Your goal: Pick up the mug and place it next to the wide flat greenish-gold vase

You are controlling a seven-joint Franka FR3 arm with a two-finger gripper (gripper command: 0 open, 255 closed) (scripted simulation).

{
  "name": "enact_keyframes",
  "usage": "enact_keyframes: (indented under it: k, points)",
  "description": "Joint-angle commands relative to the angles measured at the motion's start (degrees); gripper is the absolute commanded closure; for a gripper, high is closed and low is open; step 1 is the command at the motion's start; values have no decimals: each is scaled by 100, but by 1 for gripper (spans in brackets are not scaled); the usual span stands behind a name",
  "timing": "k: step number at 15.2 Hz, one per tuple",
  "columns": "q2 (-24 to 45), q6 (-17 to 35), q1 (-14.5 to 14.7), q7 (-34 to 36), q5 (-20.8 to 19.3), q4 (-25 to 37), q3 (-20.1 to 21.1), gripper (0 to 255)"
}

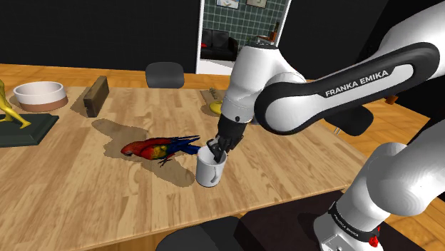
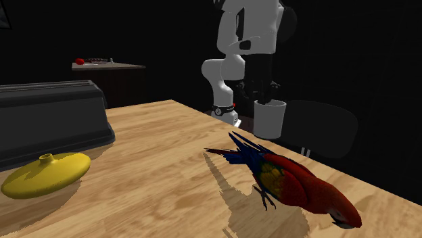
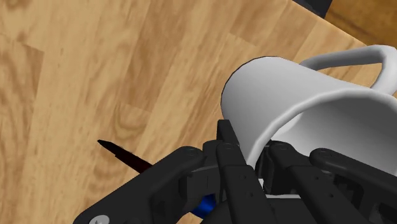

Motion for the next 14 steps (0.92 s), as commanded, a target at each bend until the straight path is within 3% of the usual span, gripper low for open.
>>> enact_keyframes:
  k: [1,14]
  points:
    - [-58,-172,-3,-19,1,114,-35,255]
    - [-496,-1271,21,-95,35,790,-254,255]
